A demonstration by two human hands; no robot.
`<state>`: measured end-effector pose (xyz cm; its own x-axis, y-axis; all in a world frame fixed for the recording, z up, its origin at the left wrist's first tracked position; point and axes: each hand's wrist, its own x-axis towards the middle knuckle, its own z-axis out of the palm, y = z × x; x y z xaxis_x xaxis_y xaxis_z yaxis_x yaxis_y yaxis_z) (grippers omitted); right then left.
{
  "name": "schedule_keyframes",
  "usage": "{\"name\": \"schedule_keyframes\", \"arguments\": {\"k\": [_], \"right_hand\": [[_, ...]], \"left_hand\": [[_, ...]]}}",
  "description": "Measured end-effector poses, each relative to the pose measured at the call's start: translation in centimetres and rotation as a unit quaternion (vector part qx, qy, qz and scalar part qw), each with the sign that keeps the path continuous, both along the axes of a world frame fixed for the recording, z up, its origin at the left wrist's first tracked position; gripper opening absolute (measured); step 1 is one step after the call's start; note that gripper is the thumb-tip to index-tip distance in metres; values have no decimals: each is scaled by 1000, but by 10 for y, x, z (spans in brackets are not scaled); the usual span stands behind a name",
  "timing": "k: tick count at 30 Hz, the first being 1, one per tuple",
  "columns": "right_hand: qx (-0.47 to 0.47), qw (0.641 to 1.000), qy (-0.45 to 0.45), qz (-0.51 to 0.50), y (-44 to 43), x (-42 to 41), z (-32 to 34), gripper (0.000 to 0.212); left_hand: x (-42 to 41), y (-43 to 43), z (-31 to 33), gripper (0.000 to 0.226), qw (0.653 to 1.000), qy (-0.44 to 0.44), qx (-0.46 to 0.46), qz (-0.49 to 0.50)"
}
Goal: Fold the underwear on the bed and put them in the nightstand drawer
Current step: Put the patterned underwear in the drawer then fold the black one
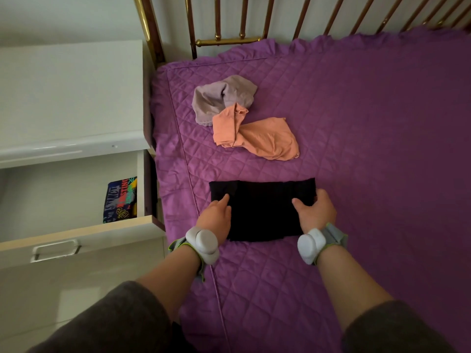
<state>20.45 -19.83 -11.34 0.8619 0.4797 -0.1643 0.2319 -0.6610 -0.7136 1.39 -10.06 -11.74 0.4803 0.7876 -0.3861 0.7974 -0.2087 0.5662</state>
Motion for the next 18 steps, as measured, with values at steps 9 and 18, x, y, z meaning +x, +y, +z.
{"name": "schedule_keyframes", "arguments": {"k": [9,18], "right_hand": [[-55,980,-16,191,25,-39,3,58],[-90,950,-70,290,12,-35,-10,50]], "left_hand": [[-5,-2,1,61,1000,-6,25,-11],[-12,-14,7,90,995,24,21,96]]}}
